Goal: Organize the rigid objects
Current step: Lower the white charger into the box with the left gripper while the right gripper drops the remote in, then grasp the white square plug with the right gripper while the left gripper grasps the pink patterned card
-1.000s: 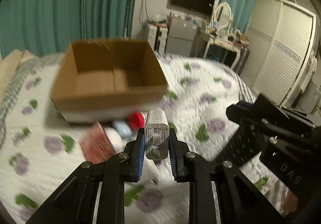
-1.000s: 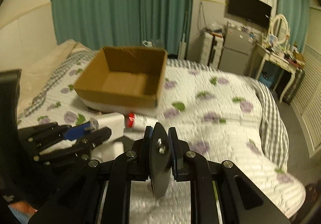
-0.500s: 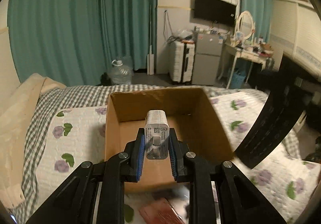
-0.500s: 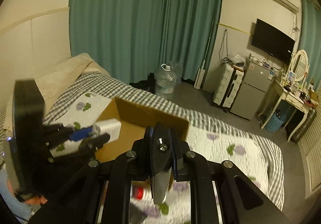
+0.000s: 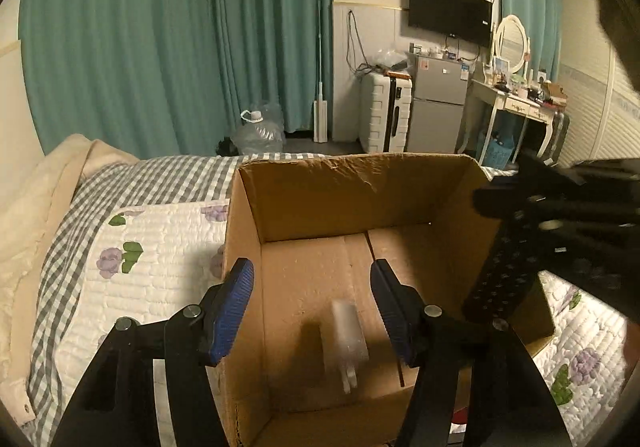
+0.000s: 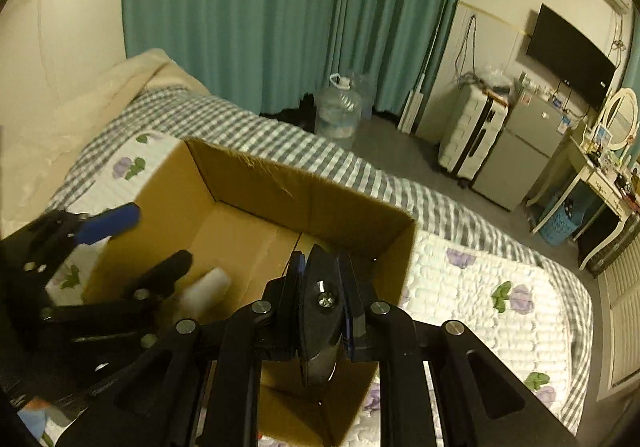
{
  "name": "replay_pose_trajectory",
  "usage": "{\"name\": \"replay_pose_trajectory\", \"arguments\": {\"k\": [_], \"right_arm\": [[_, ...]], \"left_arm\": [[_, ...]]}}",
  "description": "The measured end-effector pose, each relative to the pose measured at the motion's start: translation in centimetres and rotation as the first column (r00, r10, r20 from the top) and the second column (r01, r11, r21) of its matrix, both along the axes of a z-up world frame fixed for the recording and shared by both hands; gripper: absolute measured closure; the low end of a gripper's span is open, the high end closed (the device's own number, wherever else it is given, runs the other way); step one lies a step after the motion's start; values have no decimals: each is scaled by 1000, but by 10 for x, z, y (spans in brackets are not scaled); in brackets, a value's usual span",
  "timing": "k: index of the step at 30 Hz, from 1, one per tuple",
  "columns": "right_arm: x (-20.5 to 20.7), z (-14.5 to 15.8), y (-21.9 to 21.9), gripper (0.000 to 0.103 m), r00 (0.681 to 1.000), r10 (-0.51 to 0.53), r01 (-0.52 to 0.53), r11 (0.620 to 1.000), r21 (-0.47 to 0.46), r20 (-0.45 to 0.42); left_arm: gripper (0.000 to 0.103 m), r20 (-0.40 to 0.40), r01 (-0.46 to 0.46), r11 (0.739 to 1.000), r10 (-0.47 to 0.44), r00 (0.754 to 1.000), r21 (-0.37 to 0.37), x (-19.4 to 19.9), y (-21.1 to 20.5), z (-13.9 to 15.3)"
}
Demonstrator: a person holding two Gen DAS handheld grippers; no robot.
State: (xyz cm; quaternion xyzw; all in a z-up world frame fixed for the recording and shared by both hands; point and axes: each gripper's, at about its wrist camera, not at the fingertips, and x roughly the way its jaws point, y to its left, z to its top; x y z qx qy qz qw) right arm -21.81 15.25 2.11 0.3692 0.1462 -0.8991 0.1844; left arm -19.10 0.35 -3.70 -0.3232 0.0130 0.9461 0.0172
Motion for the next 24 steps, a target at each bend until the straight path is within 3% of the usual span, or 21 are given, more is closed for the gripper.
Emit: {"name": "replay_pose_trajectory", "arguments": {"k": [4, 5, 7, 10, 17, 21, 24], "right_arm": [[-14, -8, -7, 88, 1000, 11, -11, 1000, -28, 13], [-16, -7, -8, 82, 1000, 0, 0, 999, -40, 0], [-15, 0, -4, 30, 999, -43, 41, 997, -58, -27], [-1, 21, 5, 28, 995, -71, 63, 992, -111, -74], [66, 62, 30, 27, 982, -118, 104, 990, -97, -146], [111, 61, 45, 25, 982, -129, 115, 988, -106, -140], [144, 38, 47, 25, 988, -114, 106, 991, -78, -107]], "left_arm": [[40, -10, -6, 1000, 6, 1000, 5, 6, -2, 7], [40, -12, -9, 1000, 9, 1000, 6, 7, -2, 8], [40, -15, -8, 1000, 8, 1000, 18, 13, -4, 14], [39, -27, -9, 1000, 10, 1000, 28, 26, -5, 25], [36, -51, -8, 999, 9, 999, 36, 78, -13, 49], [35, -51, -22, 1000, 23, 998, 17, 115, -19, 52], [35, -31, -35, 999, 35, 999, 9, 135, -24, 44]]}}
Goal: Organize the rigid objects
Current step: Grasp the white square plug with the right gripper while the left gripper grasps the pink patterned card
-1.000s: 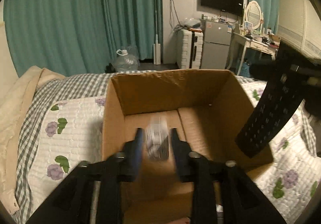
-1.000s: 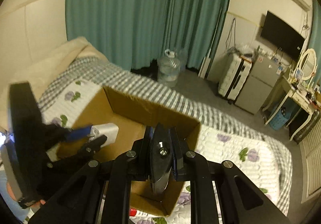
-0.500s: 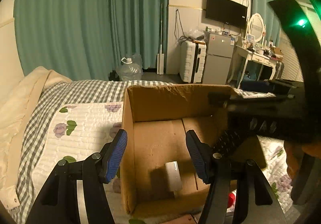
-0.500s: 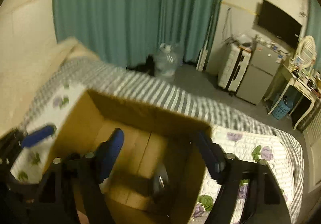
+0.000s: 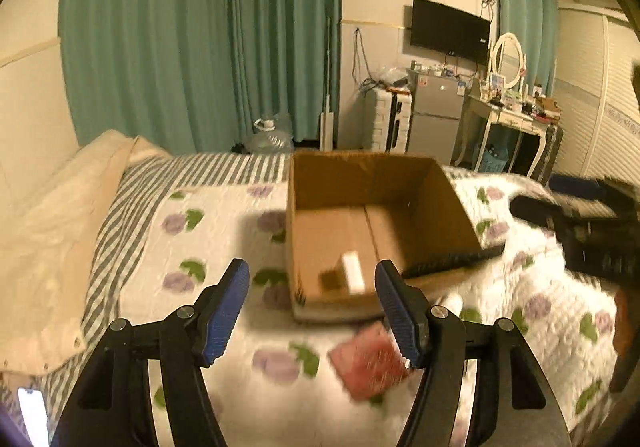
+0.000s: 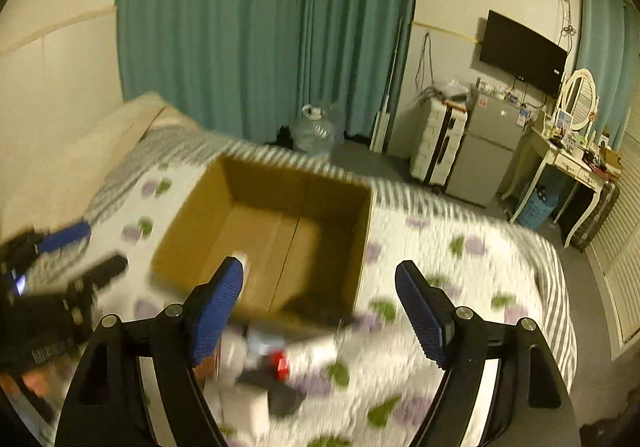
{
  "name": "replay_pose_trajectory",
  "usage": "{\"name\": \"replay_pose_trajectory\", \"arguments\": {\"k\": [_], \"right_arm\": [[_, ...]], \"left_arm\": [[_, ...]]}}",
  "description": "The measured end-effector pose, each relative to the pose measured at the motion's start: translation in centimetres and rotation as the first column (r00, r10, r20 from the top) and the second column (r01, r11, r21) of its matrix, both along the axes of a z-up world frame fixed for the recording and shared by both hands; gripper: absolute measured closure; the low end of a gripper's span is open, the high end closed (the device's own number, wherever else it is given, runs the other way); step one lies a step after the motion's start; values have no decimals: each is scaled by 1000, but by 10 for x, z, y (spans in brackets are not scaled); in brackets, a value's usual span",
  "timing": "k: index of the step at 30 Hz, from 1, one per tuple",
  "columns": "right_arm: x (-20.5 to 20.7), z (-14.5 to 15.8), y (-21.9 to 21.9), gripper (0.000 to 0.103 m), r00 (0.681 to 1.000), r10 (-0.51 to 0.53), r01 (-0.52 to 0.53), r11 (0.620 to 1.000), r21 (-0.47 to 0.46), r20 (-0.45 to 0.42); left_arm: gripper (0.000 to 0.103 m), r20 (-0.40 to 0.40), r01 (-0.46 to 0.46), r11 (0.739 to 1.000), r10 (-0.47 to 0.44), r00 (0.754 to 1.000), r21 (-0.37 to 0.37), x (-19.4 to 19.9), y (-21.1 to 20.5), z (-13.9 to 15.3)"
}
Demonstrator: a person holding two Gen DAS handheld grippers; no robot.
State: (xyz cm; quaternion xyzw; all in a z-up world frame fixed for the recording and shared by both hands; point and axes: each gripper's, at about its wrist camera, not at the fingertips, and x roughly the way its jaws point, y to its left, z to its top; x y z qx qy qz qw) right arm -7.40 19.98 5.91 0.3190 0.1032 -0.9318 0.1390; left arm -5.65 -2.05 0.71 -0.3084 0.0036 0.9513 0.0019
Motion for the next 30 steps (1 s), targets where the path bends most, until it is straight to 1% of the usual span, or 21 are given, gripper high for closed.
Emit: {"name": "replay_pose_trajectory", "arguments": {"k": [3, 4, 6, 7, 10, 12, 14, 18, 20, 21, 23, 24, 26, 27, 28, 30], "right_arm": [[22, -33, -2, 25, 999, 12, -14, 1000, 27, 47], [29, -50, -4, 25, 996, 22, -24, 1000, 21, 86], [36, -74, -4, 25, 989, 32, -34, 999, 13, 144], [40, -90, -6, 25, 984, 24, -28, 999, 21, 175], [47, -122, -17, 25, 975, 10, -29, 996, 84, 220], [50, -135, -23, 25, 972, 18, -45, 993, 109, 234], [47, -144, -31, 25, 972, 13, -45, 990, 130, 235], [34, -158, -36, 25, 964, -5, -27, 993, 117, 267], [32, -167, -39, 26, 962, -21, -21, 988, 151, 272], [32, -167, -38, 26, 963, -19, -22, 989, 147, 269], [31, -167, -39, 31, 962, -12, -27, 990, 139, 272], [31, -167, -39, 36, 962, -5, -34, 990, 136, 273], [32, -167, -42, 43, 965, -7, -34, 988, 153, 260], [33, -165, -41, 52, 968, -5, -33, 988, 148, 253], [34, -161, -38, 59, 968, 14, -43, 993, 109, 252], [33, -158, -35, 60, 967, 13, -38, 995, 94, 254]], "left_arm": [[35, 27, -17, 1000, 17, 999, 6, 17, -6, -16], [35, 45, -21, 1000, 20, 999, 15, 20, -7, -25], [35, 78, -34, 999, 32, 996, 28, 25, -8, -40], [35, 94, -44, 998, 41, 995, 37, 27, -9, -50], [35, 133, -50, 998, 45, 990, 33, 29, -10, -72], [35, 158, -42, 999, 37, 987, 27, 26, -9, -83], [35, 168, -39, 999, 36, 985, 12, 25, -7, -90], [35, 179, -25, 1000, 25, 983, -2, 24, -5, -98], [35, 189, -25, 1000, 27, 982, -10, 22, -6, -102], [35, 194, -23, 1000, 25, 981, -13, 22, -5, -104], [35, 208, -16, 1000, 19, 978, -20, 20, -4, -109], [35, 215, -10, 1000, 15, 976, -25, 19, -2, -111], [35, 225, 2, 999, 6, 974, -35, 18, 1, -114], [35, 227, 10, 999, 0, 974, -41, 18, 3, -115], [35, 229, 19, 999, -7, 973, -48, 19, 5, -116], [35, 230, 32, 998, -18, 973, -57, 21, 10, -116]]}}
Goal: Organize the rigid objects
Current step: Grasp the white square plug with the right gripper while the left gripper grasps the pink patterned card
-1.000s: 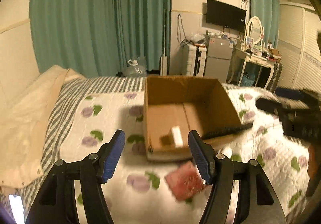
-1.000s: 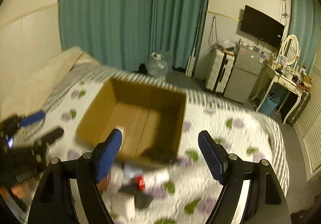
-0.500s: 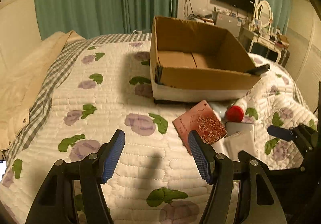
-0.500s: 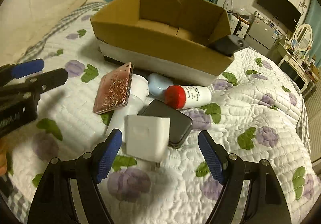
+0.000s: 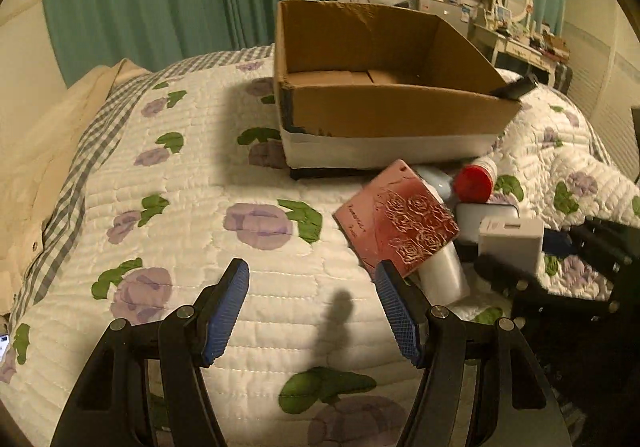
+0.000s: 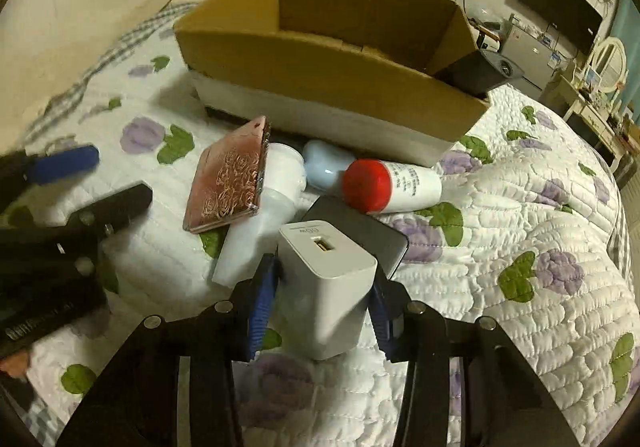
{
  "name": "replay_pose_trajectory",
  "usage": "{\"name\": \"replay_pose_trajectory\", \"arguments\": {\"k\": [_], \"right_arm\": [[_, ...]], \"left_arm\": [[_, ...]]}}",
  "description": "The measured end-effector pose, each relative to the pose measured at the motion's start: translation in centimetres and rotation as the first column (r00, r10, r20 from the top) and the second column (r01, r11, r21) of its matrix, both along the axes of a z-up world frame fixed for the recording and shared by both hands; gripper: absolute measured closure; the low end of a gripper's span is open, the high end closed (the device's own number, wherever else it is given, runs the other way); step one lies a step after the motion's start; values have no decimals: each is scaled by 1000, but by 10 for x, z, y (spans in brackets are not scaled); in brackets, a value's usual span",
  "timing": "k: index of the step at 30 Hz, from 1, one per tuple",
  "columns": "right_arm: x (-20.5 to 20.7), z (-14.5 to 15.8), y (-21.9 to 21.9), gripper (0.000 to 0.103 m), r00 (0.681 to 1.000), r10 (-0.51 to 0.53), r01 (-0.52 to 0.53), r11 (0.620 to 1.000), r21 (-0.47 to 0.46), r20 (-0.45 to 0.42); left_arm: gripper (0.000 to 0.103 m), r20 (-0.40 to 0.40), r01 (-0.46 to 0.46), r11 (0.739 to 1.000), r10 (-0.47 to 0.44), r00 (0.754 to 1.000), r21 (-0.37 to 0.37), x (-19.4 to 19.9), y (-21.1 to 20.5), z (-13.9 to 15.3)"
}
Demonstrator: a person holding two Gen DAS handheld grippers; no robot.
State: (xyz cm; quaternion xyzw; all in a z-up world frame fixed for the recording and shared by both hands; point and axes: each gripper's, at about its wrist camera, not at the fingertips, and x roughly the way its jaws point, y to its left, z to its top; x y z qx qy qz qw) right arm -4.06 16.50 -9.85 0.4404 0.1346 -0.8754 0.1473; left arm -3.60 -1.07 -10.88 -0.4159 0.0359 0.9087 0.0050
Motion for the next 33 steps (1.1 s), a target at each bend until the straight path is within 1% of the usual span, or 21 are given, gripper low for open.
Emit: {"name": "replay_pose_trajectory", "arguments": {"k": [4, 5, 6, 7, 9, 13, 19, 22, 28, 30, 31, 33], "right_arm": [[0, 5, 6, 61, 1000, -12, 12, 1000, -19, -10], [1, 9, 8, 65, 1000, -16, 15, 1000, -23, -22], [1, 14, 12, 72, 999, -22, 21, 999, -35, -33], [0, 19, 16, 73, 998, -35, 33, 999, -39, -43], [-2, 24, 25, 73, 996, -61, 59, 997, -40, -59], [-8, 26, 42, 74, 994, -103, 100, 991, -85, -38], [-9, 35, 48, 74, 992, -111, 104, 987, -118, -54], [-11, 34, 51, 74, 993, -108, 102, 986, -132, -45], [-9, 35, 54, 74, 995, -97, 90, 985, -150, -39], [-9, 37, 55, 74, 995, -94, 87, 984, -154, -39], [-8, 38, 55, 74, 995, -94, 87, 984, -158, -43], [-7, 40, 56, 74, 994, -94, 85, 984, -157, -49]], "left_arm": [[35, 8, 31, 999, -30, 1000, -12, 0, 12, -2], [35, 10, 37, 999, -37, 999, -17, 0, 16, -2], [35, 11, 44, 999, -44, 999, -18, 0, 19, -3], [35, 13, 50, 999, -50, 999, -16, -1, 22, -3], [35, 17, 60, 998, -60, 998, -8, -3, 28, -4], [35, 15, 83, 996, -83, 996, 8, -8, 37, -4], [35, 11, 96, 994, -97, 995, 42, -16, 42, -5], [35, 24, 99, 994, -100, 995, 53, -23, 49, -9], [35, 22, 58, 998, -59, 998, 36, -39, 55, -14], [36, 24, 59, 997, -61, 998, 54, -40, 52, -15], [37, 18, 54, 996, -56, 998, 66, -38, 49, -13], [39, -10, 48, 997, -47, 999, 53, -32, 44, -6]]}}
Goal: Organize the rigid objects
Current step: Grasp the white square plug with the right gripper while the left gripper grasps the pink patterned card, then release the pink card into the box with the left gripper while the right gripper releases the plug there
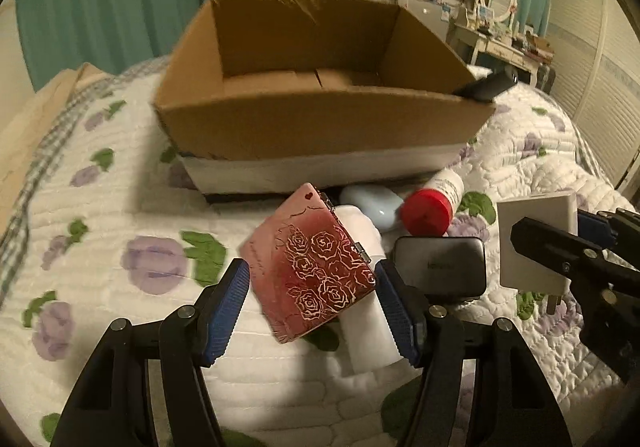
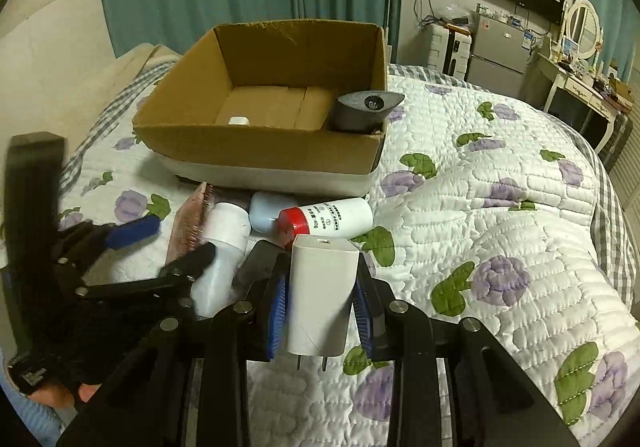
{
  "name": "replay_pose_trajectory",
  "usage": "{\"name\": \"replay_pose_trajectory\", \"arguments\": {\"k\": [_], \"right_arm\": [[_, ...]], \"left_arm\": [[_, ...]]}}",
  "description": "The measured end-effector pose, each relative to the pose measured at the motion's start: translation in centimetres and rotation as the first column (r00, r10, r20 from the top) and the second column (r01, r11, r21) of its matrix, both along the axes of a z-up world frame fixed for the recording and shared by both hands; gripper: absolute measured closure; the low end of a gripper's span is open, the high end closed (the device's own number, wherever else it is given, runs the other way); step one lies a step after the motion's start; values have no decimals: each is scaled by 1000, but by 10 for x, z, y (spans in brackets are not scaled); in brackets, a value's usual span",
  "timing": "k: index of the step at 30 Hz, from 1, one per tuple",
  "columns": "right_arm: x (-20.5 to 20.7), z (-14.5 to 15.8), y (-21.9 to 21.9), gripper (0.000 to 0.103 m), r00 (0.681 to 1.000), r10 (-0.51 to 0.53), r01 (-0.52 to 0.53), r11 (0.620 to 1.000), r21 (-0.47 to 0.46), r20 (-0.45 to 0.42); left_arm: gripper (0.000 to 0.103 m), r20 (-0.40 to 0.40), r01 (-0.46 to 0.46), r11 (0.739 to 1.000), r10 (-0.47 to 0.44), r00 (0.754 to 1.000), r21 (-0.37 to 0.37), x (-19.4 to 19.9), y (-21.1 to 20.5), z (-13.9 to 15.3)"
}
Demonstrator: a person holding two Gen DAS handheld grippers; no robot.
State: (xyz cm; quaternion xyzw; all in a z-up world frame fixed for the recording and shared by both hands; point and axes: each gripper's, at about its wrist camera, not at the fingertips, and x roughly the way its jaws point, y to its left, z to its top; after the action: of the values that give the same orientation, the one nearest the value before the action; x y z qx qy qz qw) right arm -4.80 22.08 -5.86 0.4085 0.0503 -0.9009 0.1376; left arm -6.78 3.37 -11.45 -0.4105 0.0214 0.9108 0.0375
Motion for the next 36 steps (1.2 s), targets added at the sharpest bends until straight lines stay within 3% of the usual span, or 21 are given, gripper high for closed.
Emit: {"name": "replay_pose_trajectory", "arguments": {"k": [2, 6, 10, 16, 26, 31, 36], "right_arm": [[1, 1, 0, 74, 1000, -1, 1, 1000, 6, -7], [2, 0, -2, 74, 1000, 3, -3, 1000, 15, -4], [3, -2, -5, 74, 1000, 10, -10, 1000, 27, -2], [5, 2, -8, 74, 1000, 20, -20, 1000, 24, -8], [12, 62, -12, 74, 992, 55, -59, 998, -31, -114], [-3, 108, -17, 74, 976, 88, -95, 995, -28, -201], [-35, 132, -23, 74, 962, 112, -116, 993, -3, -249]], "left_arm": [[48, -34, -4, 1000, 3, 999, -18, 6, -5, 10], [53, -43, -10, 1000, 9, 999, -28, 6, -10, 13], [85, -13, -46, 998, 45, 999, -49, -5, -11, 3], [93, -24, -70, 998, 69, 997, -7, 1, -24, 11], [93, -174, -12, 999, 19, 985, 38, 31, -23, 86], [93, -239, 1, 1000, 4, 971, 25, 15, -18, 121], [93, -266, 3, 1000, -1, 964, 8, -24, -12, 135]]}}
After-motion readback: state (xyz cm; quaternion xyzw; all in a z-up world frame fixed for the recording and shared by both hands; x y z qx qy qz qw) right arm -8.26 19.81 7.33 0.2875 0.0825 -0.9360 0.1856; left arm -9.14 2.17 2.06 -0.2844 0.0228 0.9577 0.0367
